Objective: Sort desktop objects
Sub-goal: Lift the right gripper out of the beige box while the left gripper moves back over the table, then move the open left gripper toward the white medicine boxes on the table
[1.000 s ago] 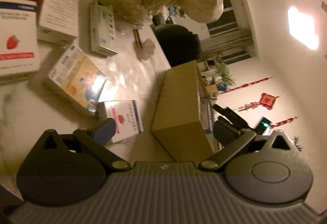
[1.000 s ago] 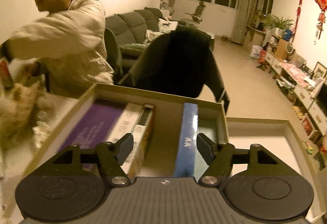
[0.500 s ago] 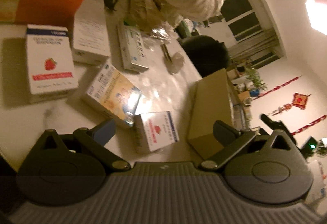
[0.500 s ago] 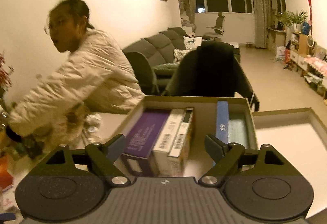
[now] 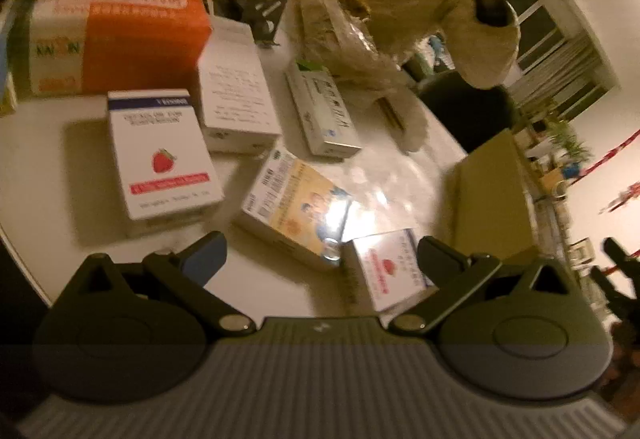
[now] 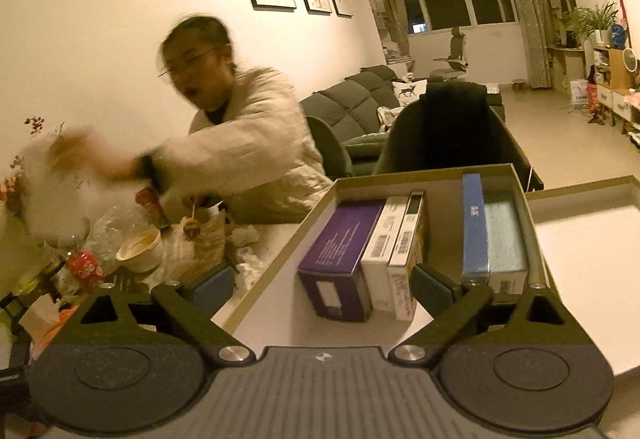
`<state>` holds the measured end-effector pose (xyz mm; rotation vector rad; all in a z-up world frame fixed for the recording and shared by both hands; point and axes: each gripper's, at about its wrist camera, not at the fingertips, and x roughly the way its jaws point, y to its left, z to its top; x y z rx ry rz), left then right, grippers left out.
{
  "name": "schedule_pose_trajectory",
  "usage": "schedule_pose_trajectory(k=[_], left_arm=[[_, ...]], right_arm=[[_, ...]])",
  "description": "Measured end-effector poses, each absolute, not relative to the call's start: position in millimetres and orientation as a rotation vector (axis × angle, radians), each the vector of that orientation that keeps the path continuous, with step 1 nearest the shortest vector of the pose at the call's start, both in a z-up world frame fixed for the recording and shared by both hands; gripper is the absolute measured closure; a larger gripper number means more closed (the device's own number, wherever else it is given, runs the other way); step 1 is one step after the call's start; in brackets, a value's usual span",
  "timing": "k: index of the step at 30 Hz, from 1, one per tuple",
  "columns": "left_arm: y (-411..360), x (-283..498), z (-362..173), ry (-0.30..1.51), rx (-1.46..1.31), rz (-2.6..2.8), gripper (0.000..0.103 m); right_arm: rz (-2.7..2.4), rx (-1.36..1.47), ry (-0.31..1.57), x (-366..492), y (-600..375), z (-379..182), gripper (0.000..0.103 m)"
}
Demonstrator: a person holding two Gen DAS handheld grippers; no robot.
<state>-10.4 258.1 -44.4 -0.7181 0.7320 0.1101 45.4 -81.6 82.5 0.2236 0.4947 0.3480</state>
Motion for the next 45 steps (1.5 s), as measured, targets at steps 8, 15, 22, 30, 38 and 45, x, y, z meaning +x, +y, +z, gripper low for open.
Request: schedule_pose_trajectory(k=[8, 15, 22, 30, 38, 45], left_arm=[[260, -17, -49, 0.703, -0.668, 0.173, 0.0], [257, -21, -45, 0.686, -0.597, 0.209, 0.0], [256, -27, -40, 0.658, -0.572, 0.218, 0.0], [255, -29, -25, 0.602, -0.501, 0.276, 0.0], [259, 14, -25, 0.594, -0.42, 0.294, 0.001], [260, 63, -42, 0.689, -0.336, 0.422, 0.002]], right_arm=[[0.386, 0.257, 0.492, 22, -81, 71, 0.001], [0.414, 0.289, 0.511, 9, -77, 53, 0.001], [0.42, 0.286, 0.47, -5, -72, 49, 0.001], [0.473, 0.299, 0.454, -18, -67, 52, 0.0], [0.495, 0.31, 0.465, -18, -60, 49, 0.0], [0.509, 0.323, 0.445, -20, -60, 54, 0.0]])
